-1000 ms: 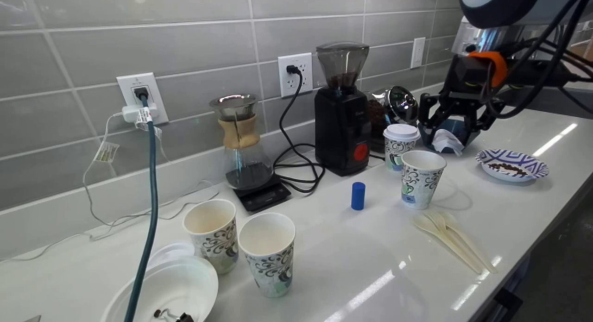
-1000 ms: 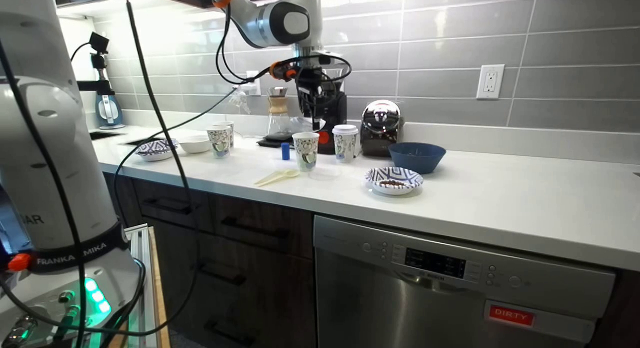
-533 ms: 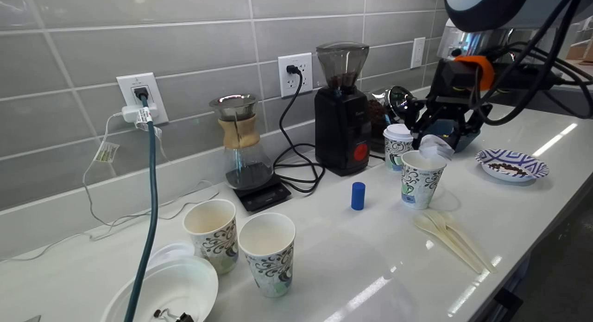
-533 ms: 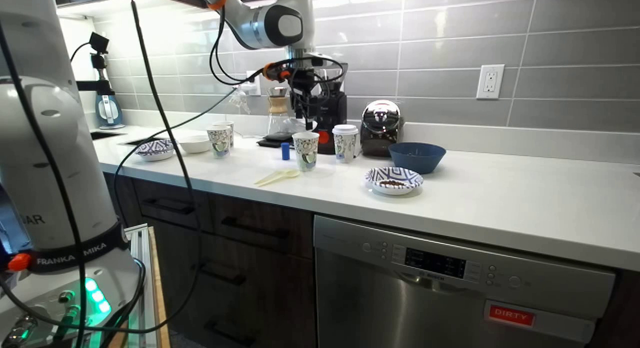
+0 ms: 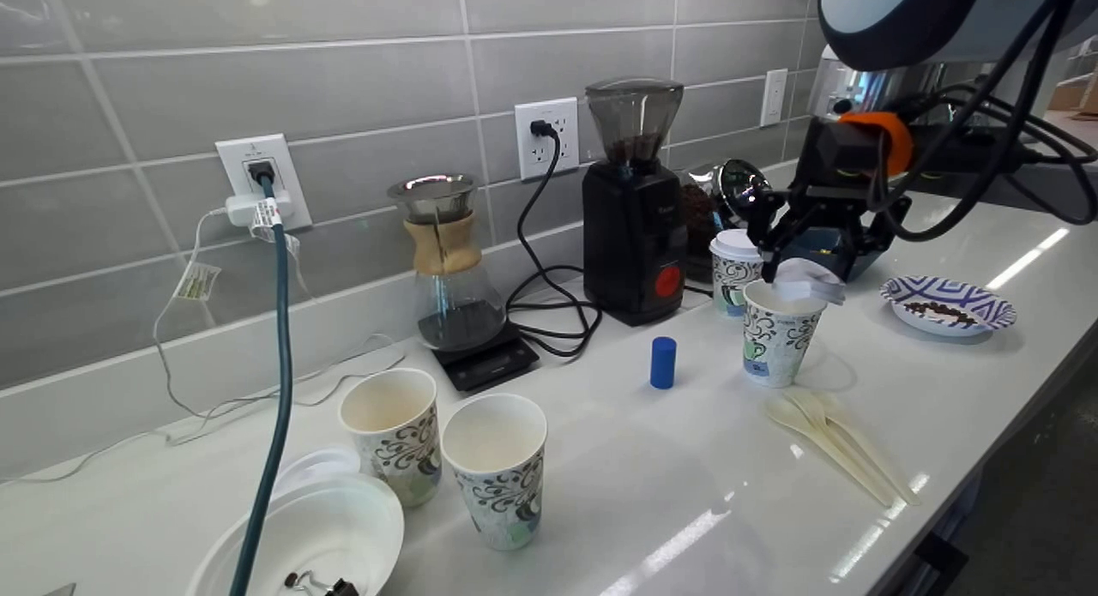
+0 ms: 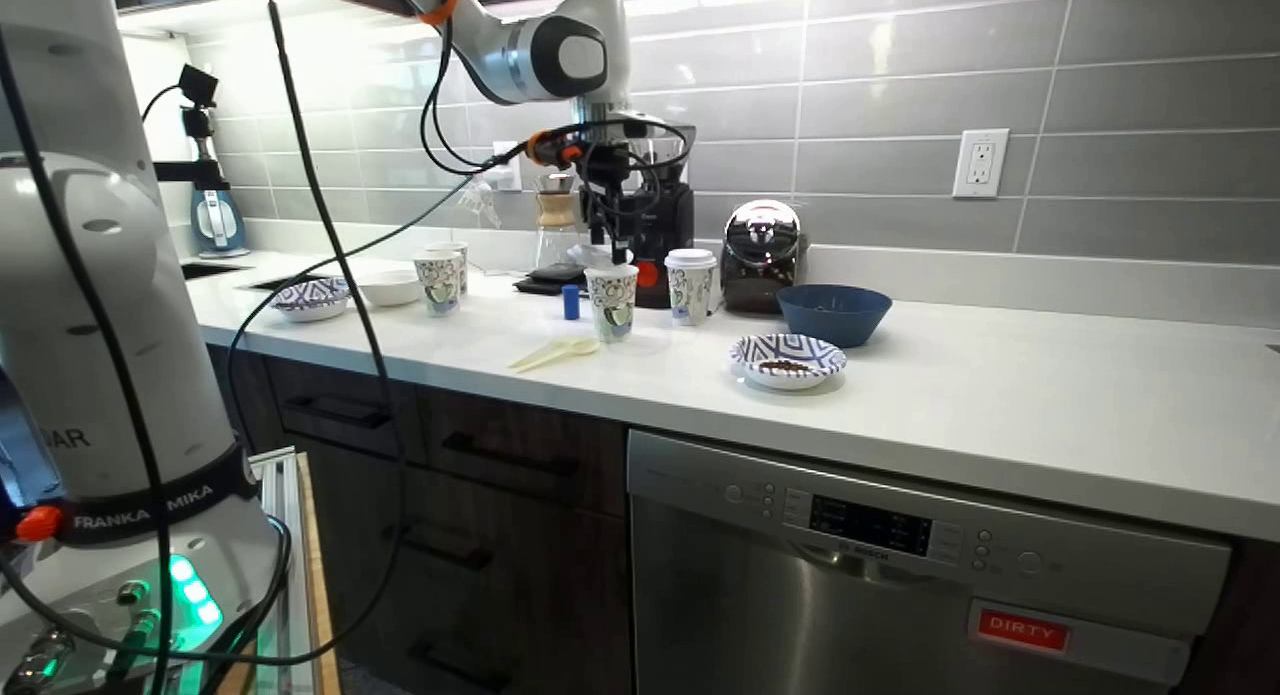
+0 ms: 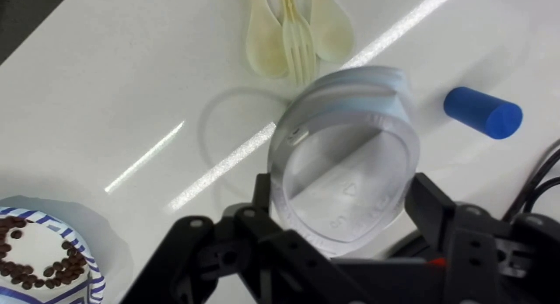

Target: Put the lid on the right cup

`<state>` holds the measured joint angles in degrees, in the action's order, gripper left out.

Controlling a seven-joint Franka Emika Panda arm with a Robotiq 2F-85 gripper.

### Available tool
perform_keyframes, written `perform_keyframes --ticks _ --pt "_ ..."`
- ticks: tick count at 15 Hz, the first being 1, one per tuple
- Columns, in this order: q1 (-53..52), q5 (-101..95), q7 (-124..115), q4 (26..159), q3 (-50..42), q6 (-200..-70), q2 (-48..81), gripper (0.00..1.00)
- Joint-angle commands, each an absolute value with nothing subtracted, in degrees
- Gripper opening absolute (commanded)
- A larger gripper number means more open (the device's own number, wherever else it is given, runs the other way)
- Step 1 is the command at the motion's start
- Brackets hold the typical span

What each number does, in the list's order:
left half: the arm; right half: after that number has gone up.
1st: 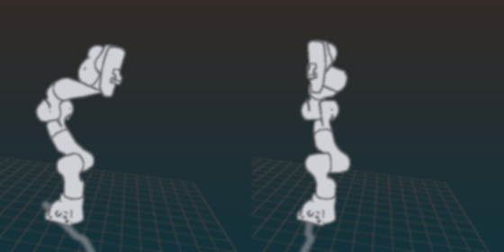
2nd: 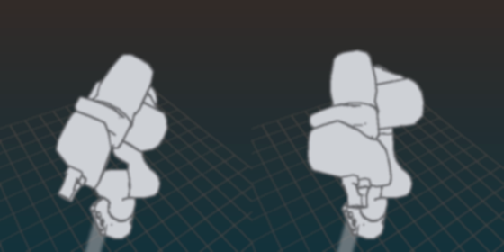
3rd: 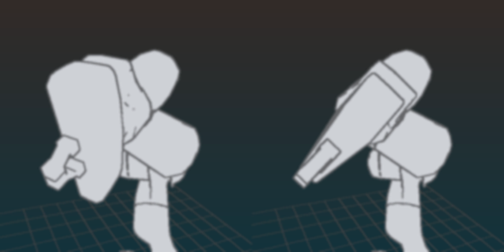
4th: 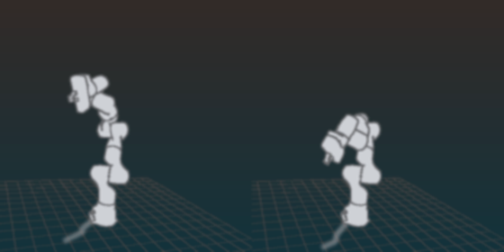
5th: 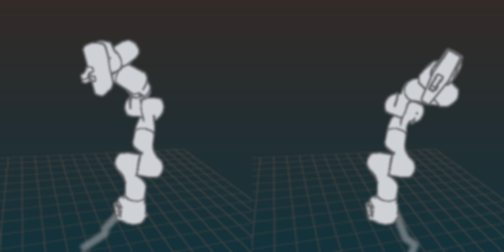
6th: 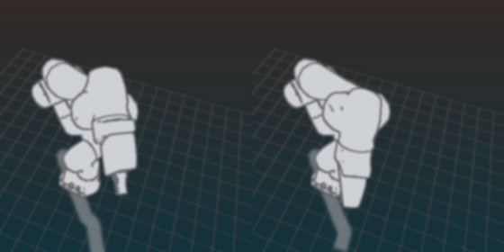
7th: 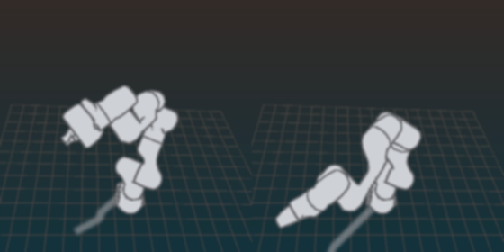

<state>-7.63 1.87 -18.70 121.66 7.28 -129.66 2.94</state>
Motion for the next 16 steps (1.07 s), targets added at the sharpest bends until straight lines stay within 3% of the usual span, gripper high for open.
perform_keyframes --ticks 1,8,16 --pt "-7.7 0.2 -19.1 120.6 7.0 -129.6 3.8 0.79" --pt "-7.8 -0.7 -19.0 119.1 6.8 -129.7 5.2 0.87" --pt "-8.3 -0.9 -19.3 117.4 7.0 -130.0 6.8 0.87"
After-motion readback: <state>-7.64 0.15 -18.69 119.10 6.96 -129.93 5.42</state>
